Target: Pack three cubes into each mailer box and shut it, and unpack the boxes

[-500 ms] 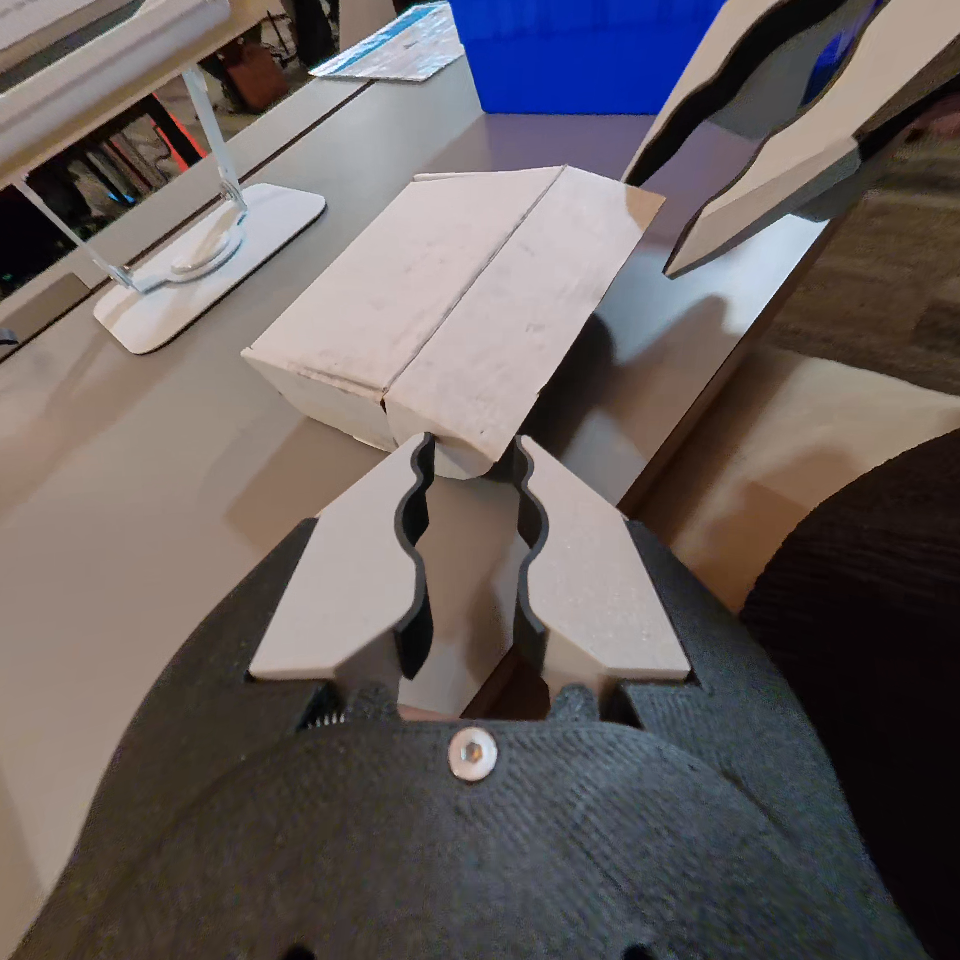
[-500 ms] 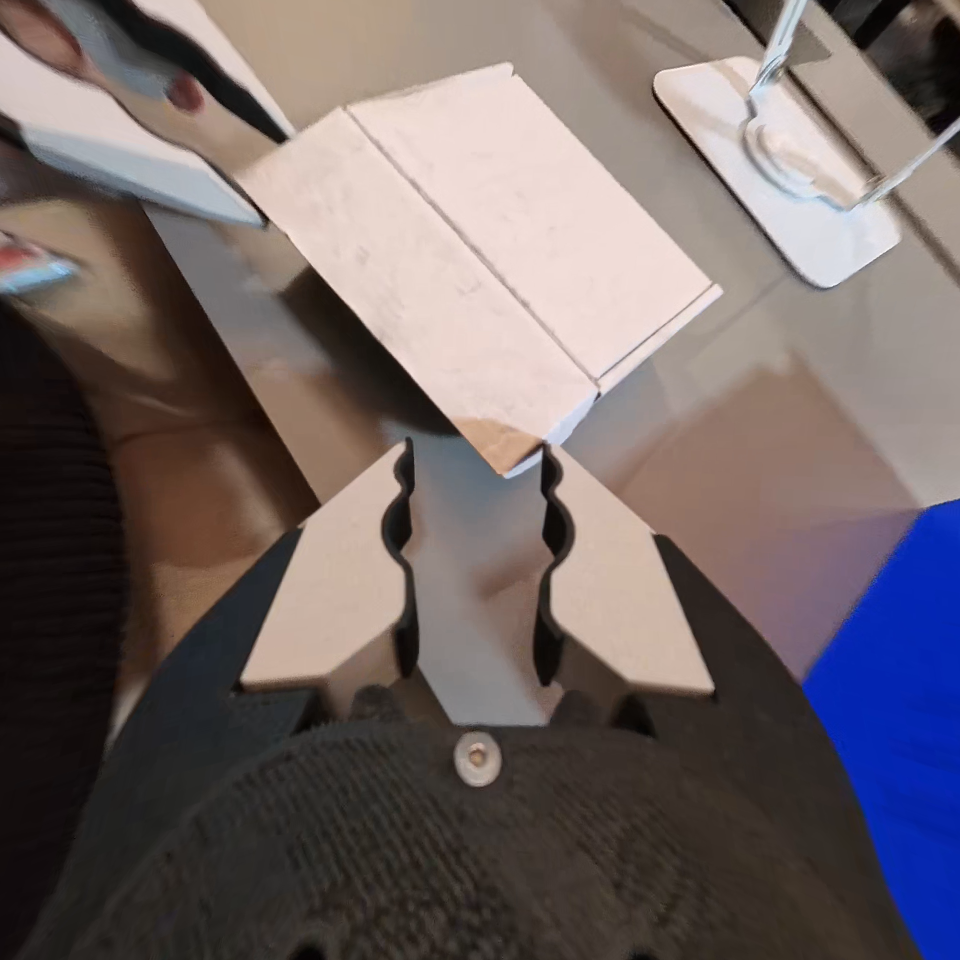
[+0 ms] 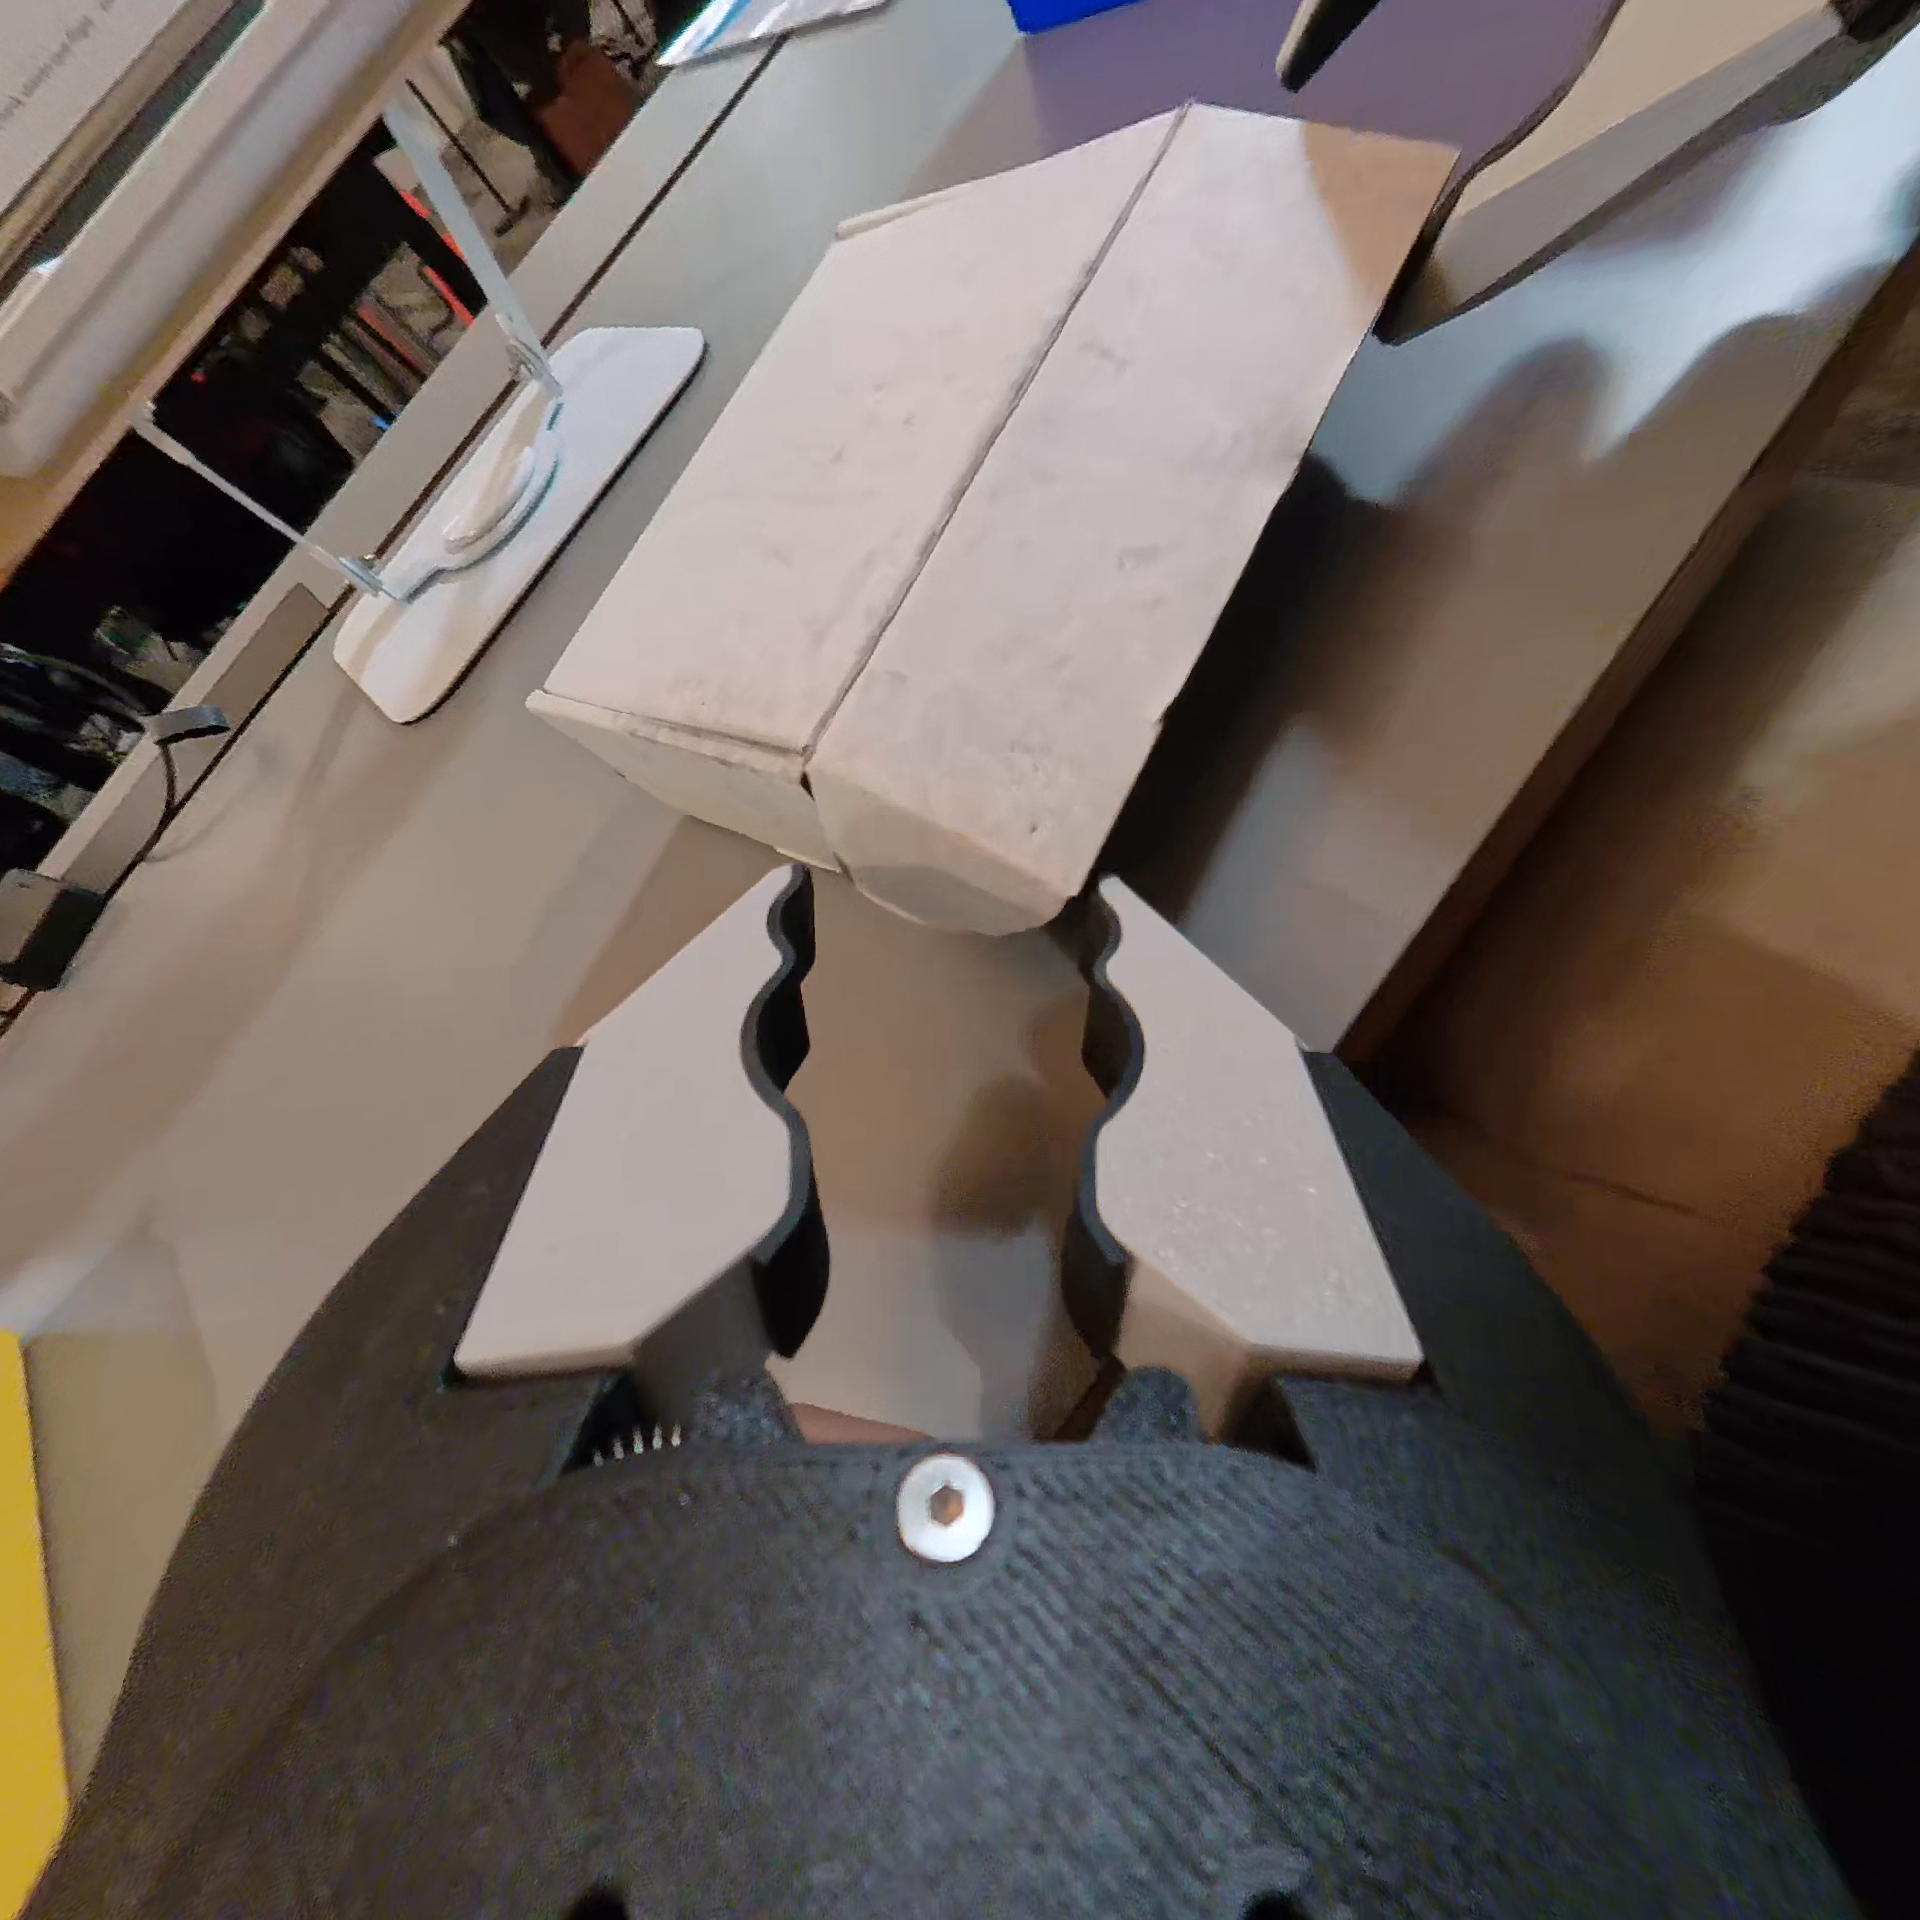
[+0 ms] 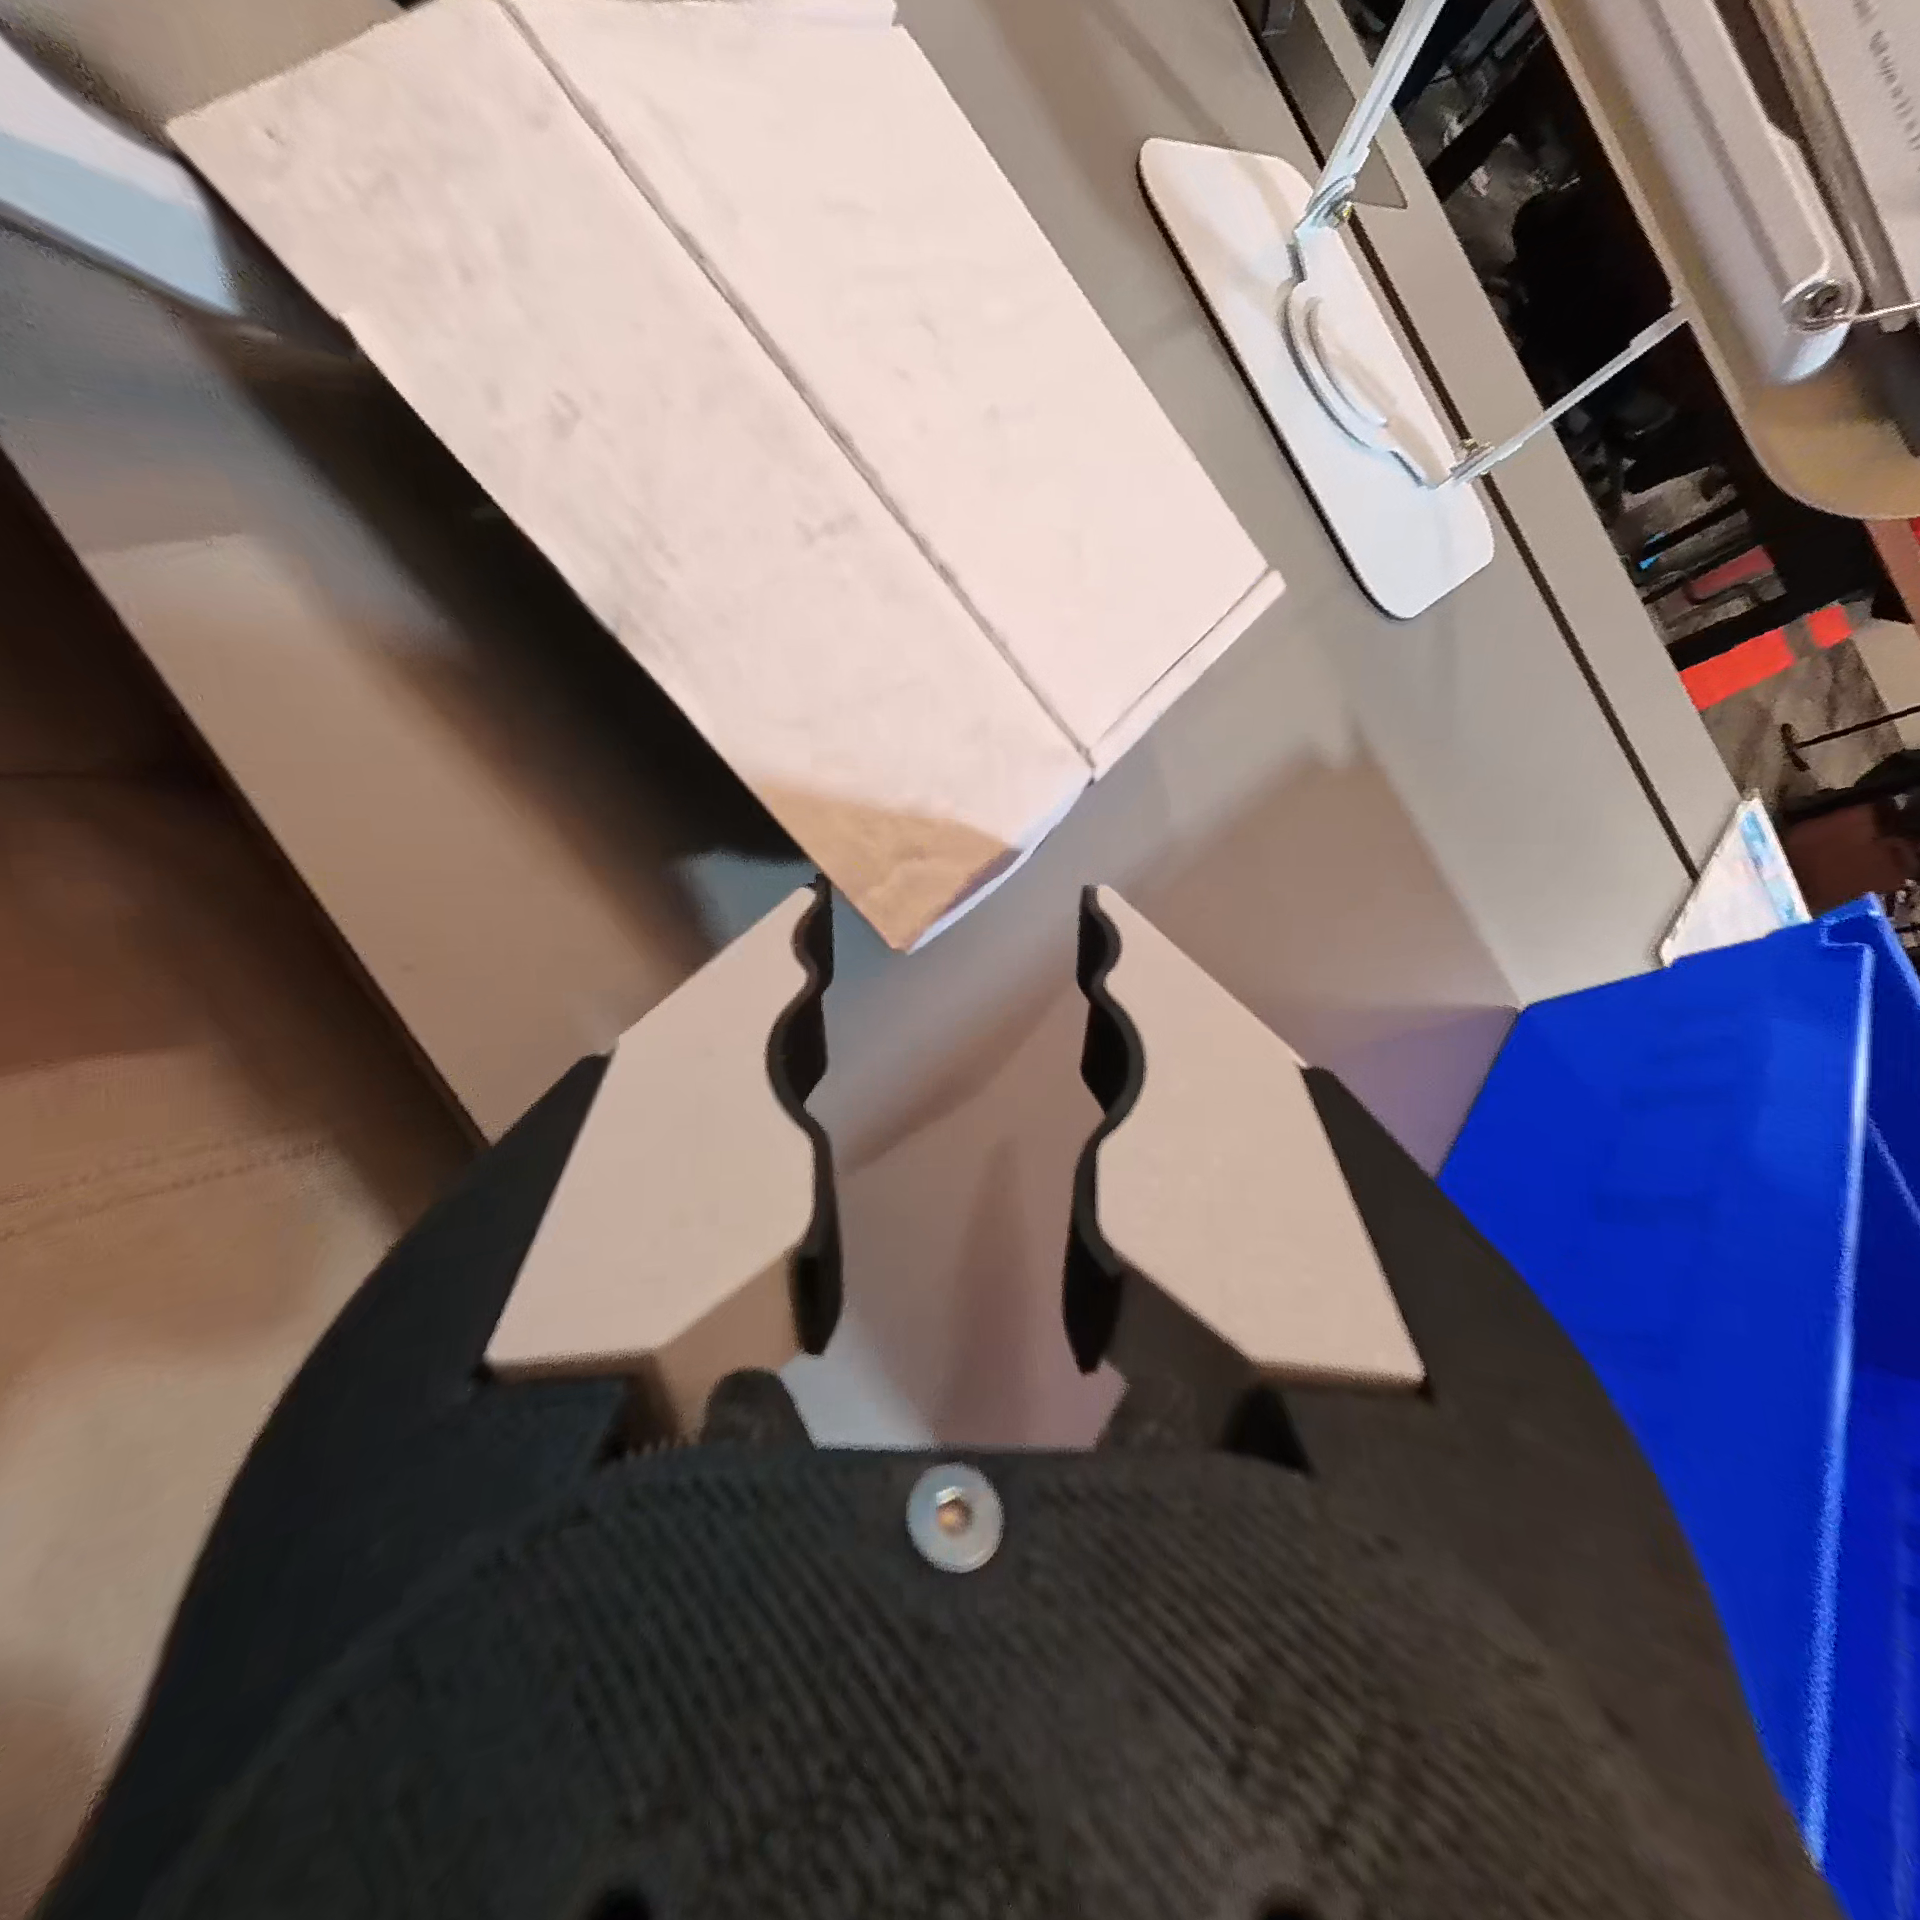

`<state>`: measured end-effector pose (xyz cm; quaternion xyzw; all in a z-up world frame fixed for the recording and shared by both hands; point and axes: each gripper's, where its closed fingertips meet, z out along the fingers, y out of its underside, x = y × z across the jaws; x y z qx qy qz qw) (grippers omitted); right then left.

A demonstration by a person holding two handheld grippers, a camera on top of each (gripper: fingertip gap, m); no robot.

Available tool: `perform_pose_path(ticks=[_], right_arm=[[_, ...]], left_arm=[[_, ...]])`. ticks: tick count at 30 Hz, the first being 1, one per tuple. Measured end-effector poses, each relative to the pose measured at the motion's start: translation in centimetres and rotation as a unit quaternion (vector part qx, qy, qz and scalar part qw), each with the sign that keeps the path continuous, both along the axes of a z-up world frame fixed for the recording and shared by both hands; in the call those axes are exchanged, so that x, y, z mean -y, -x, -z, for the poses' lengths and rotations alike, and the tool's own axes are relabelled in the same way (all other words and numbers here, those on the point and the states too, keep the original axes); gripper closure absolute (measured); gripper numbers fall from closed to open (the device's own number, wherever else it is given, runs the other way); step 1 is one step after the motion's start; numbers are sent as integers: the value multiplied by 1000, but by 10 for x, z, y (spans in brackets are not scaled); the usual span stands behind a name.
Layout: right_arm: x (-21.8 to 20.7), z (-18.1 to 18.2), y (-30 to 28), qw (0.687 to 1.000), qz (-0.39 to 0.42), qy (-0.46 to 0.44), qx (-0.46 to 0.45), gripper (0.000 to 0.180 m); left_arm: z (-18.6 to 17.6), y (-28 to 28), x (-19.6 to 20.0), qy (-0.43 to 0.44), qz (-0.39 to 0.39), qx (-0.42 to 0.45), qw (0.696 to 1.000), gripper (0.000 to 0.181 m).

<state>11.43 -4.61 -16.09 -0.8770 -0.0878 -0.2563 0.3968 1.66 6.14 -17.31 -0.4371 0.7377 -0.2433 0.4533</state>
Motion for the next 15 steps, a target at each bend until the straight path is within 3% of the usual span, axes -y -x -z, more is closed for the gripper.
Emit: perform_pose_path(ticks=[4,8,15], right_arm=[[-2,0,5,1000,-6,2,13,156],[-3,-8,7,999,-9,-4,35,162],[-2,-28,14,999,-12,-40,-7,166]], left_arm=[[-5,0,4,29,10,7,999,144],[-12,2,5,45,15,24,999,154],[-32,5,8,67,28,69,995,156]])
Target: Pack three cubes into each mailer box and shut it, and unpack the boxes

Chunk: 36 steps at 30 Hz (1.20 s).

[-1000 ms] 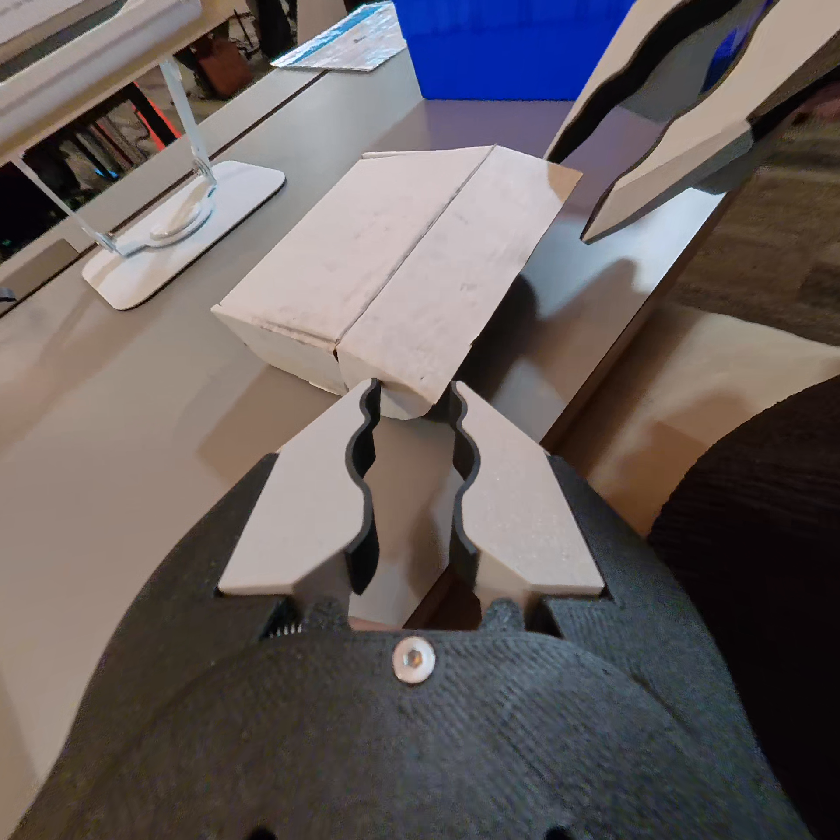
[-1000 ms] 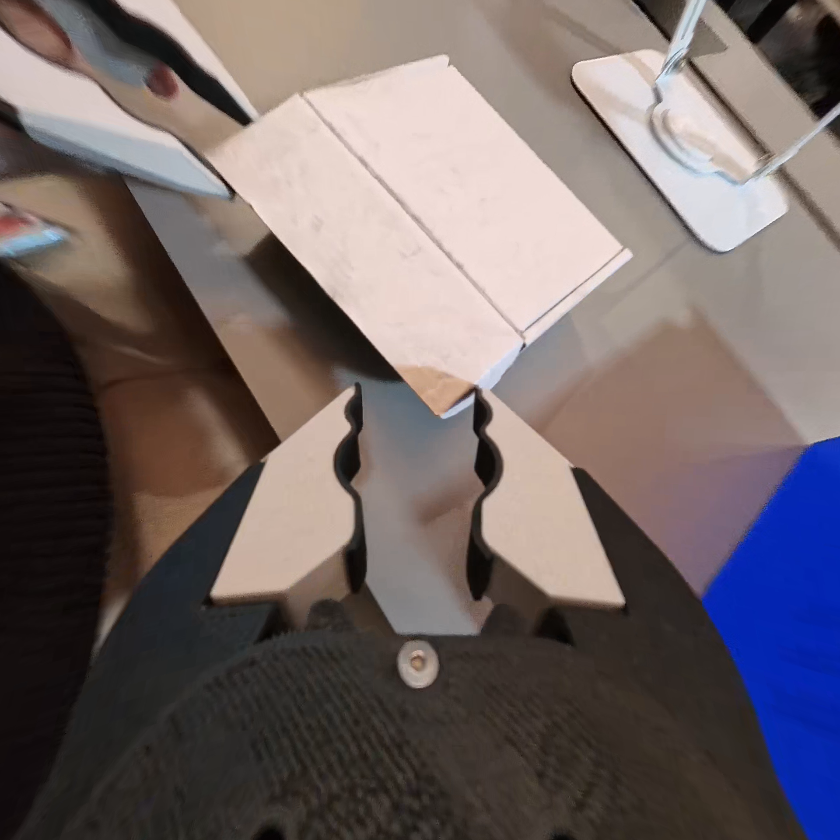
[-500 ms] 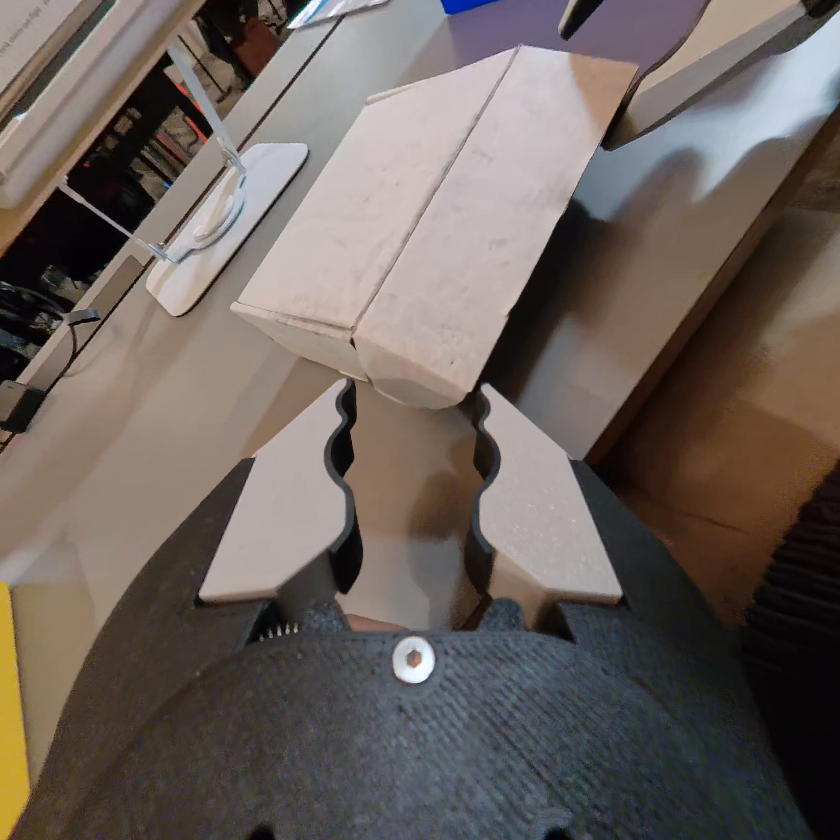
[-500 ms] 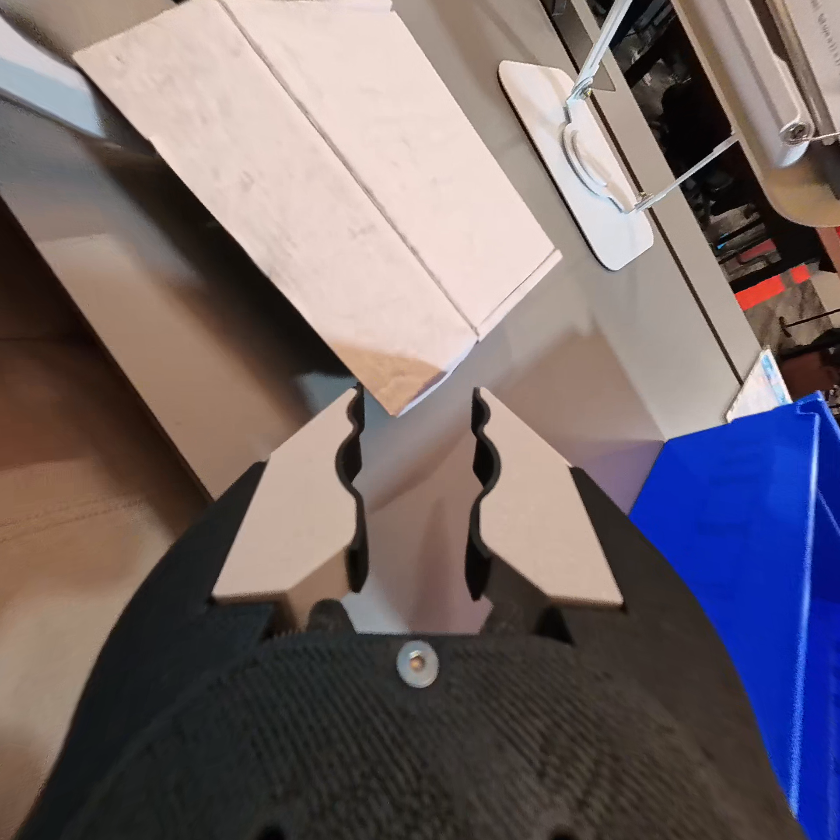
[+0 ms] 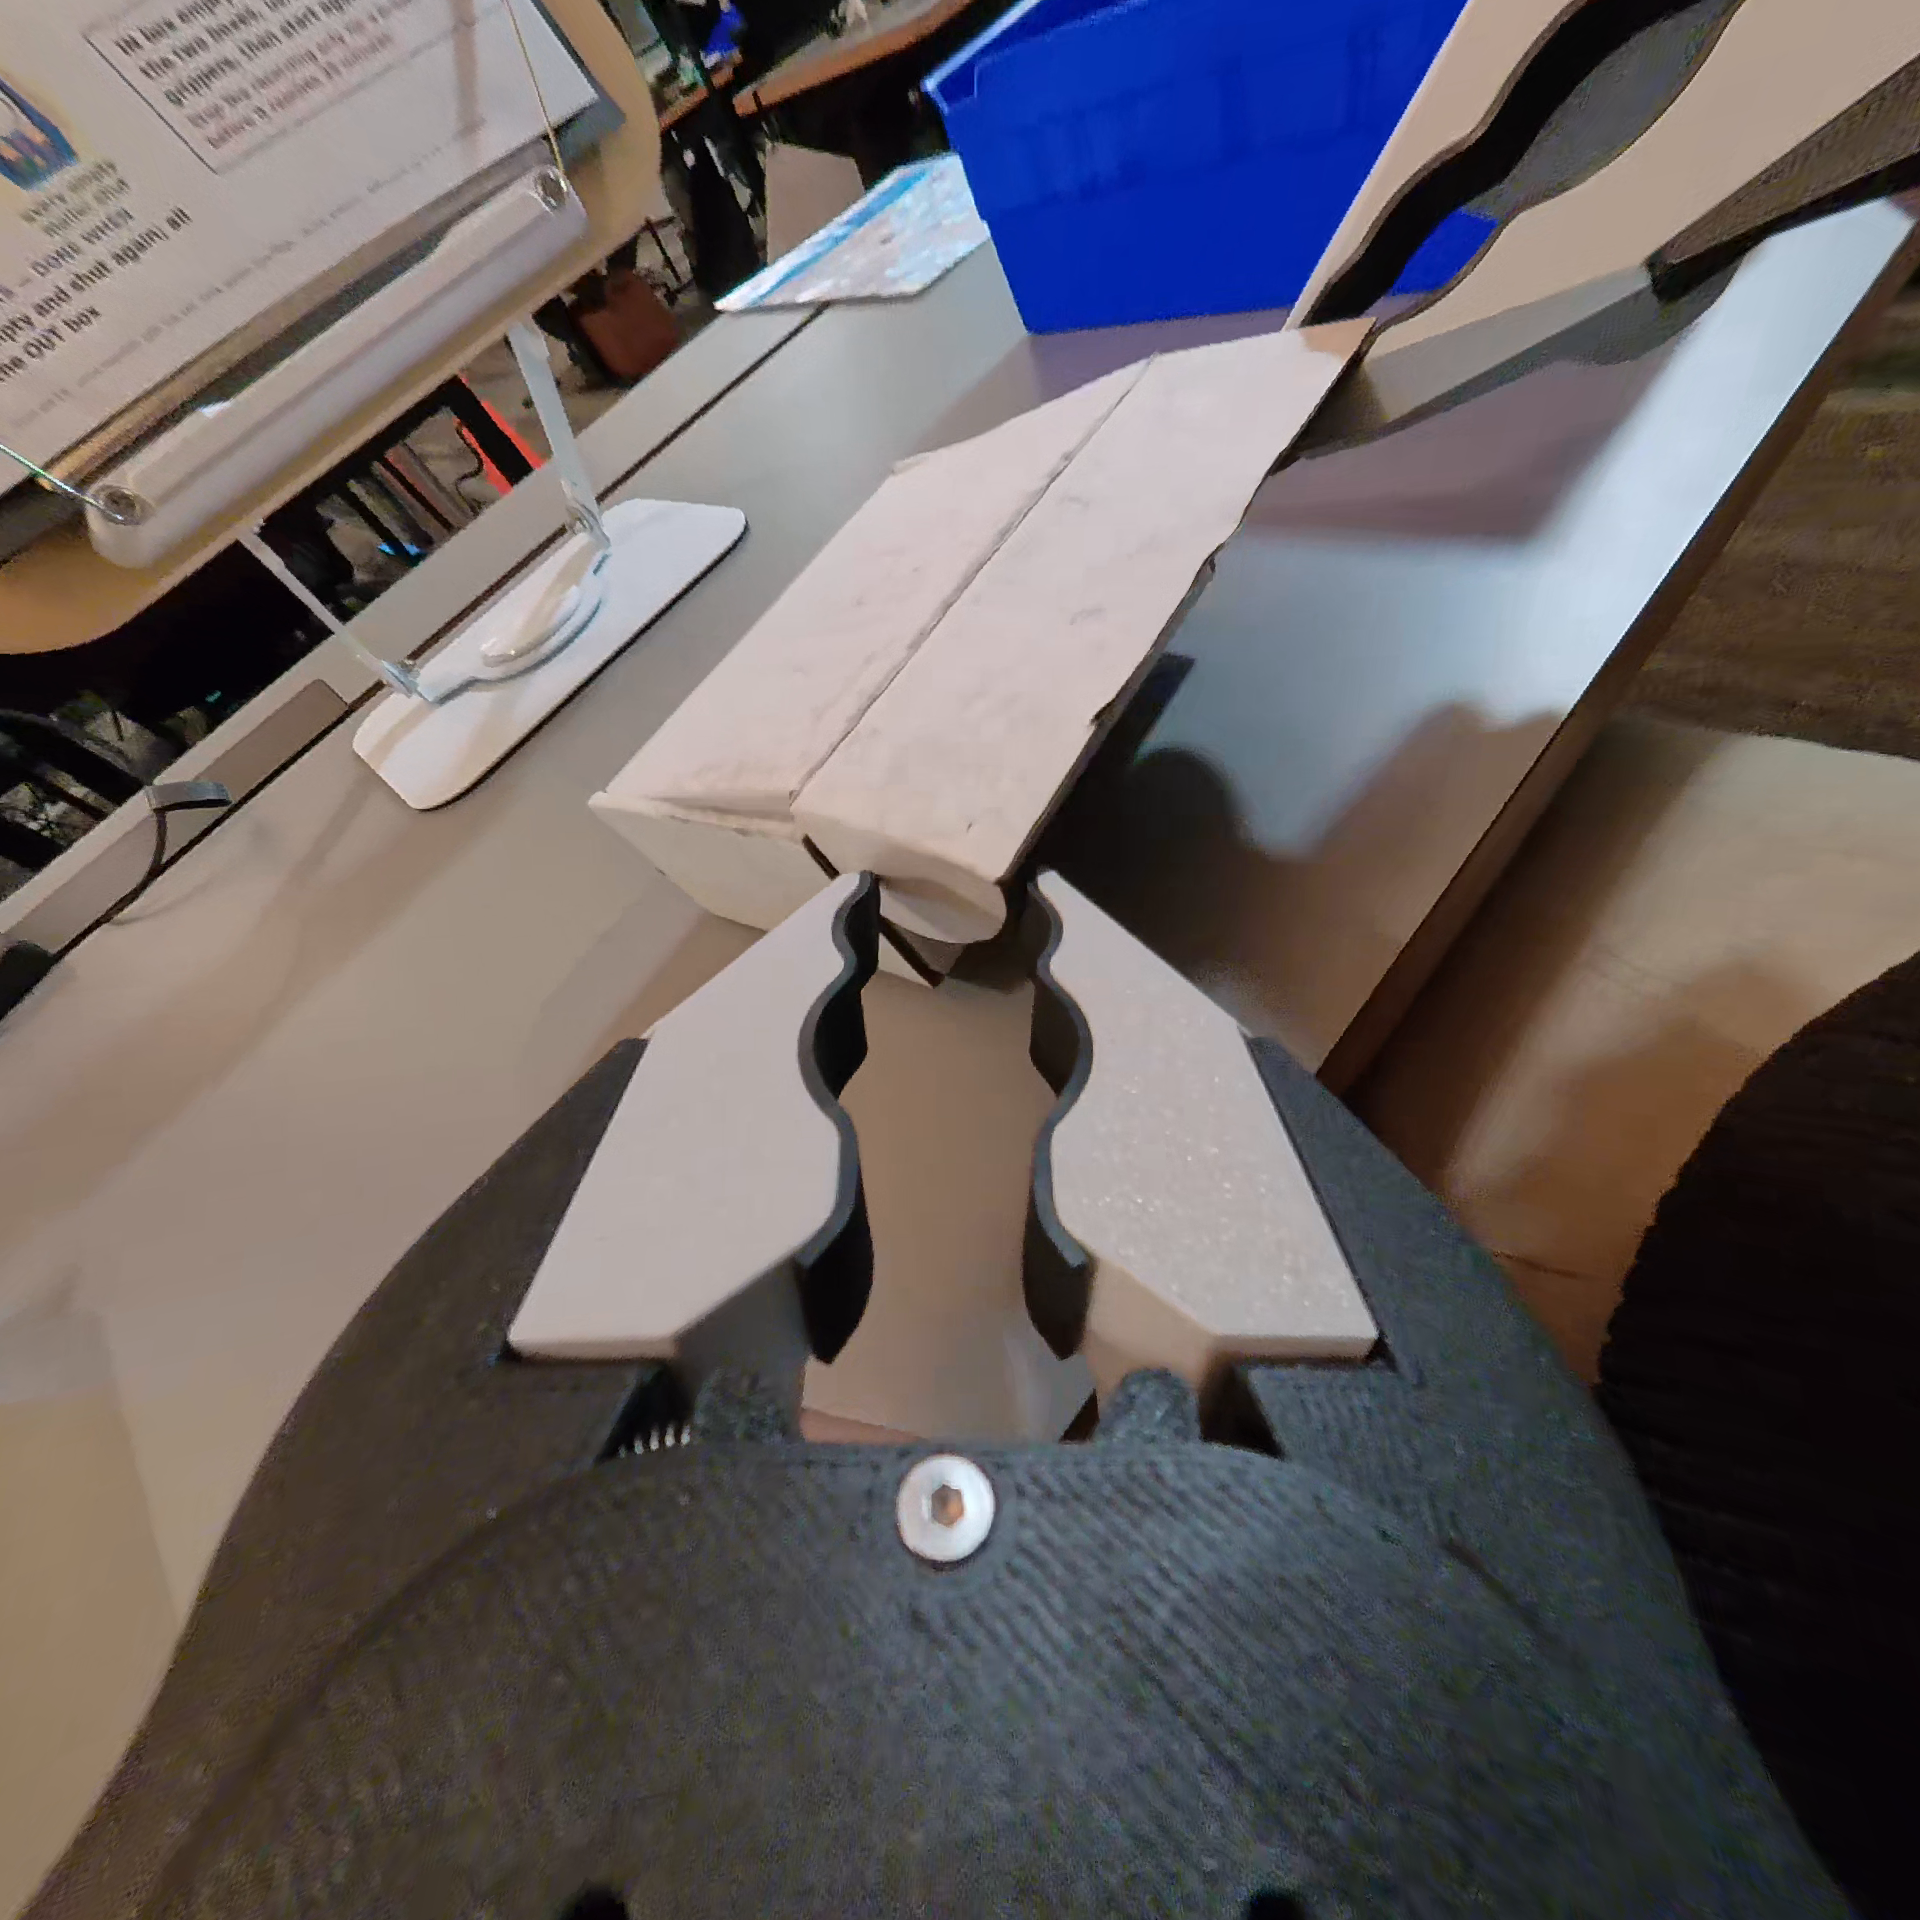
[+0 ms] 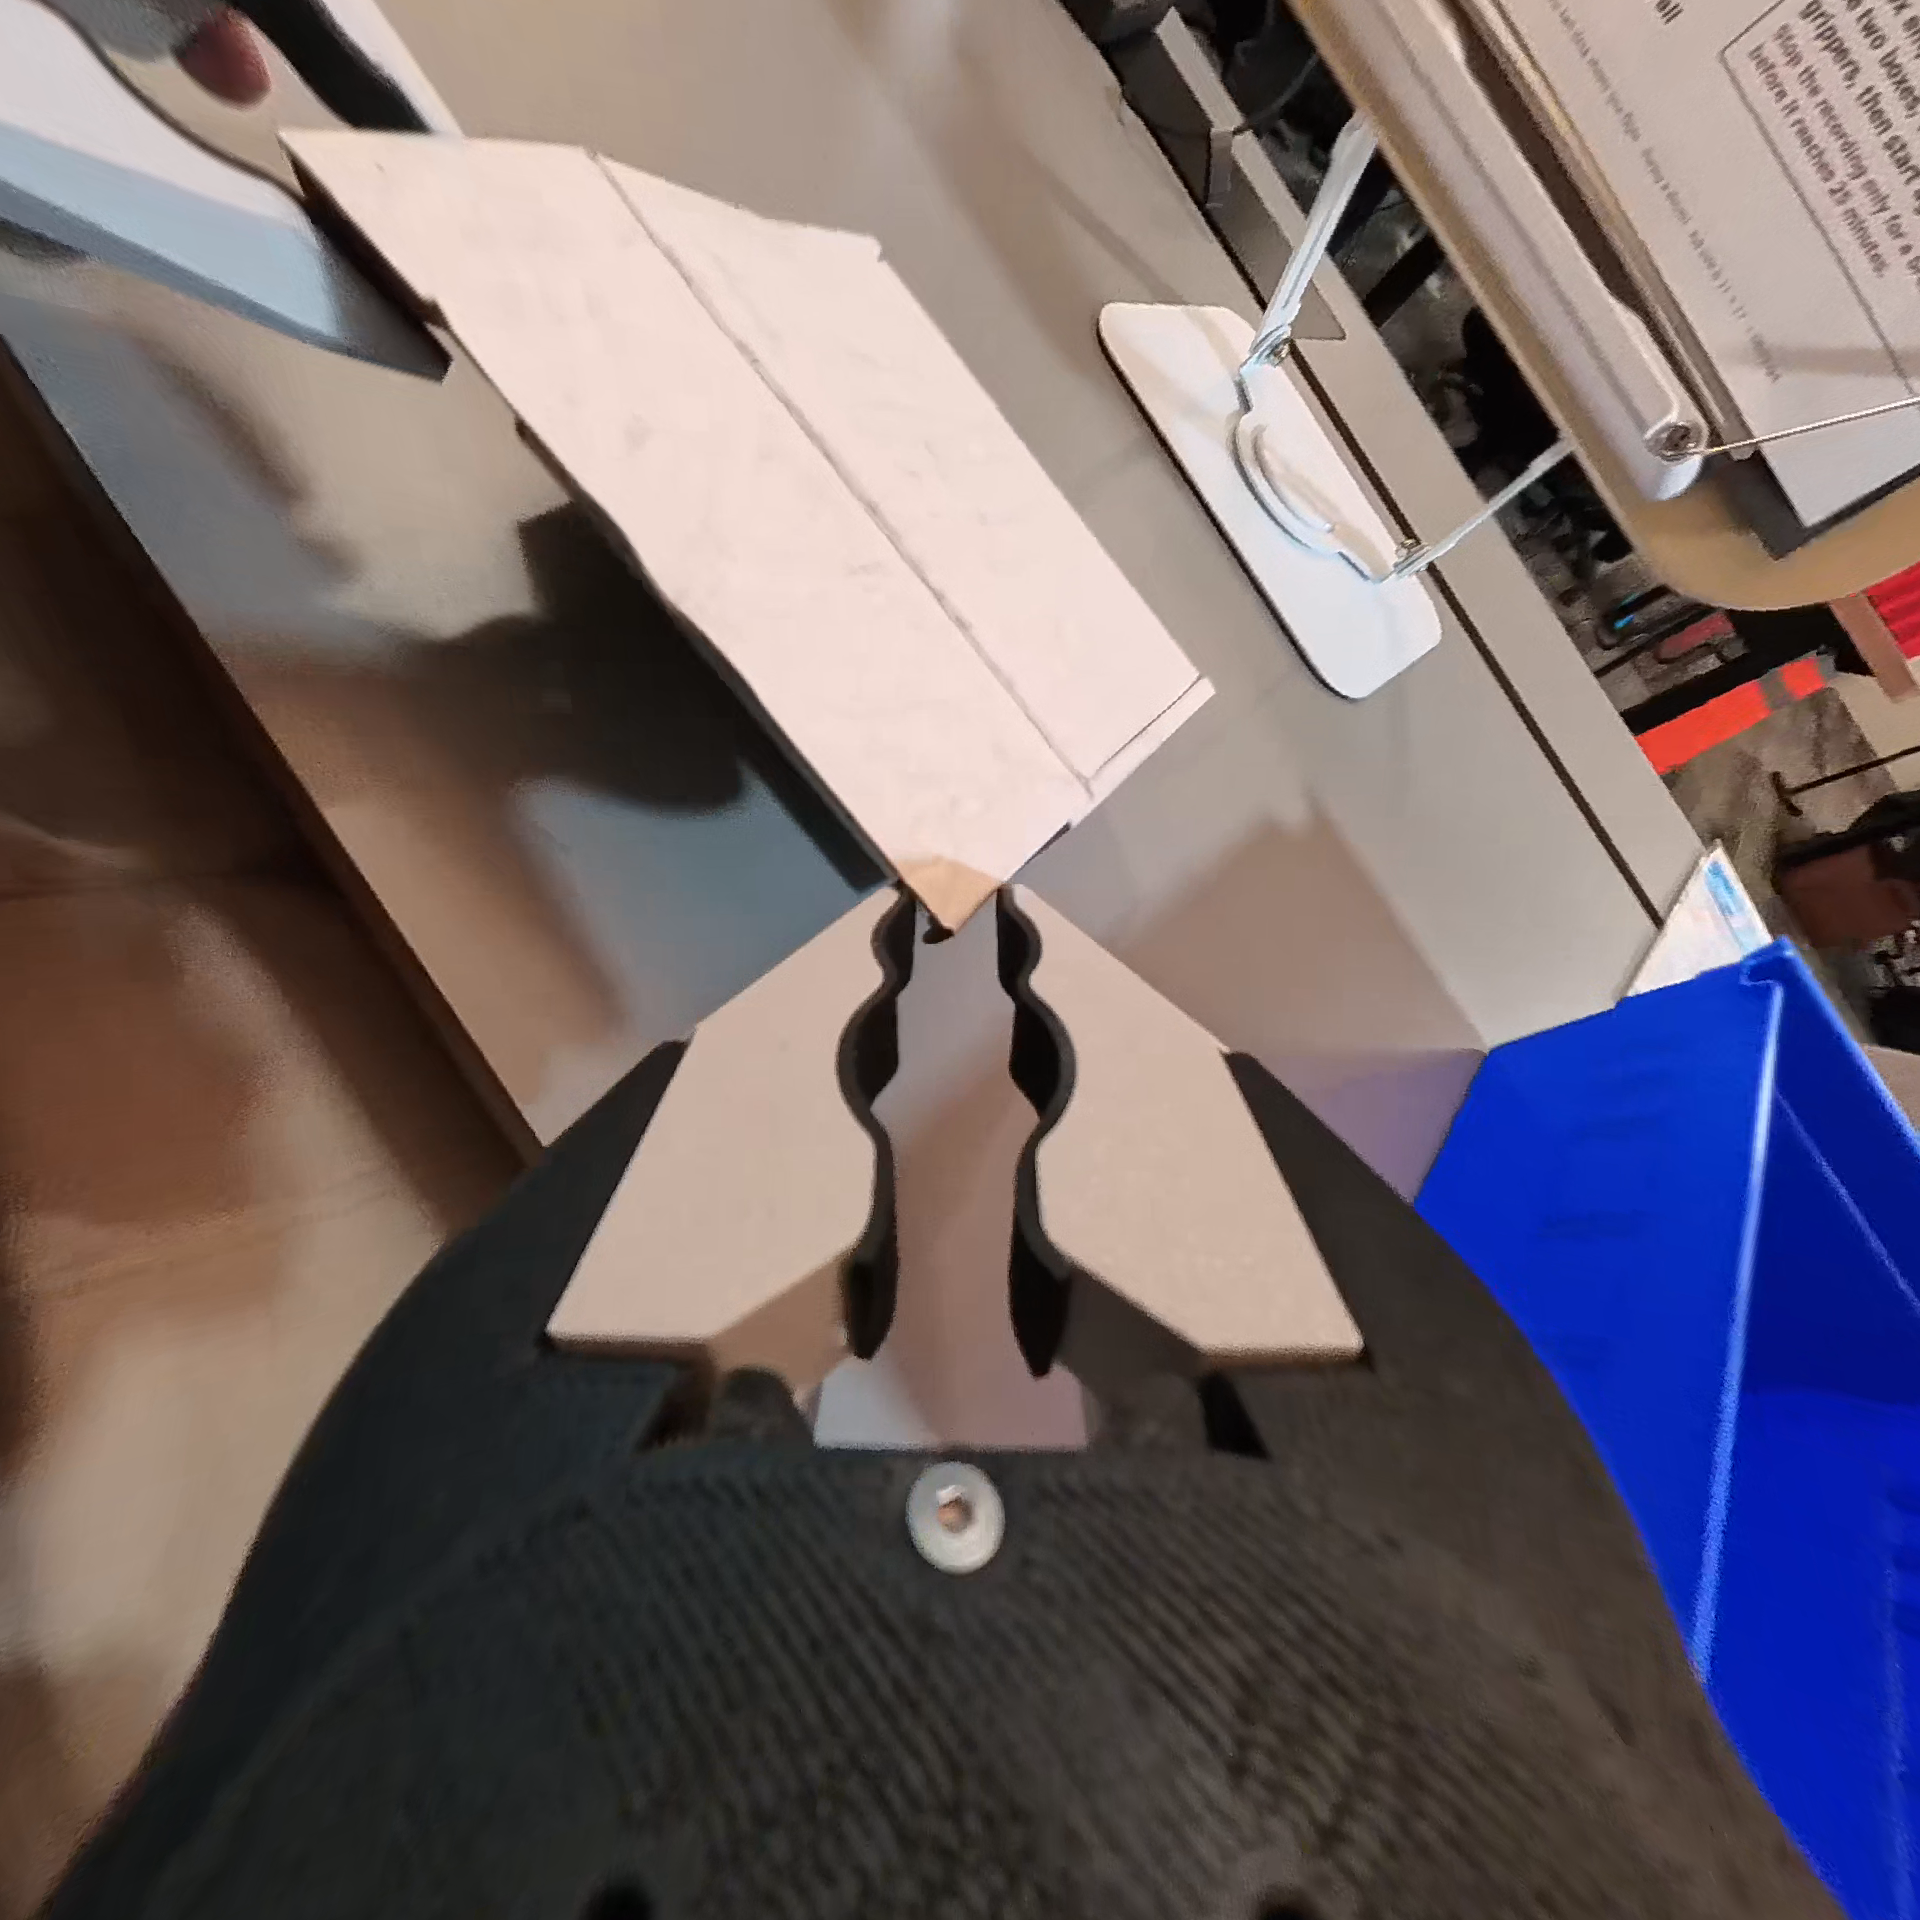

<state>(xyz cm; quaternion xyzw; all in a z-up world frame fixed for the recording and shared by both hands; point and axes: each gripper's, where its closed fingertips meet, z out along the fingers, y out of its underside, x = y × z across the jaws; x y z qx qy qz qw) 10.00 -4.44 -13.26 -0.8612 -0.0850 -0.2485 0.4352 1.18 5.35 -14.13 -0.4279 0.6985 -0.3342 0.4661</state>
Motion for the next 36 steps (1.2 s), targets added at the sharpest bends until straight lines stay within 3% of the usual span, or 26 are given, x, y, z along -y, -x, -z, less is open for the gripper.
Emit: perform_pose_path(ticks=[25,31,36], right_arm=[[1,29,2,996,5,32,-80,163],[0,29,9,983,-6,3,-182,134],[0,21,8,974,-7,-27,-224,122]], left_arm=[[19,3,8,22,15,-53,998,140],[22,4,7,51,16,-68,996,138],[26,8,6,101,19,-98,990,133]])
